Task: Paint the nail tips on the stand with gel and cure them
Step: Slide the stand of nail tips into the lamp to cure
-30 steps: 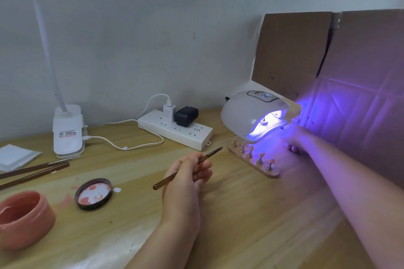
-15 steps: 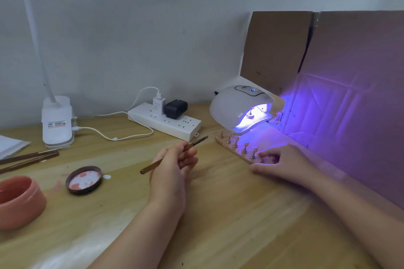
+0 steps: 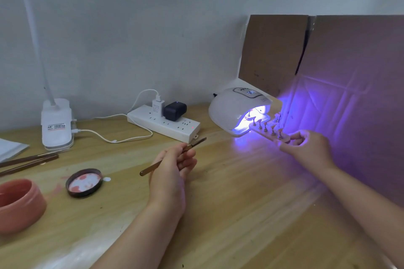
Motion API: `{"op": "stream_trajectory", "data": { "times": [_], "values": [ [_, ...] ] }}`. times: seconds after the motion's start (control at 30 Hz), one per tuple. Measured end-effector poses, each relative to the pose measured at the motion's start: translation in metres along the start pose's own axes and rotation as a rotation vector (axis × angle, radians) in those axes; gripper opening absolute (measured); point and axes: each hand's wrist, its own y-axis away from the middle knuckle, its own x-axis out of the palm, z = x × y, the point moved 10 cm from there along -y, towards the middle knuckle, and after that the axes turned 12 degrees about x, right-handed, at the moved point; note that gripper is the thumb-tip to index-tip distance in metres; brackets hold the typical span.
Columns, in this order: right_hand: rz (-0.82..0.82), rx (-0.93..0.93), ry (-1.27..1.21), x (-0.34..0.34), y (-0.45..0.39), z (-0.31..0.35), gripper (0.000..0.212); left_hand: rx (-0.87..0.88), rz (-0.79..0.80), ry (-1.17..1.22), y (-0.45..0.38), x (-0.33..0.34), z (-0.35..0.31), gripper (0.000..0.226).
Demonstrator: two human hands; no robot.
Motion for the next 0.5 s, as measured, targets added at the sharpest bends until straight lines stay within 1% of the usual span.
{"op": "stream_trajectory", "data": {
  "times": [0.13, 0.2, 0.27, 0.4, 0.5],
  "values": [
    [0.019, 0.095, -0.052, 0.023, -0.017, -0.004, 0.027, -0.002, -0.003, 0.003, 0.001, 0.0, -0.001, 0.01],
    [0.018, 0.117, -0.049, 0.034, -0.023, -0.003, 0.031, -0.002, -0.003, 0.004, 0.001, -0.001, -0.001, 0.01],
    [0.017, 0.117, -0.041, 0.042, -0.028, 0.002, 0.037, -0.002, -0.005, 0.003, 0.001, -0.001, -0.001, 0.01],
    [0.033, 0.077, 0.029, 0.057, -0.036, 0.013, 0.037, 0.009, 0.001, -0.005, 0.002, -0.001, -0.001, 0.012],
    [0.058, 0.029, 0.119, 0.069, -0.04, 0.029, 0.05, 0.013, 0.003, -0.012, 0.003, -0.001, -0.001, 0.013]
  ]
}}
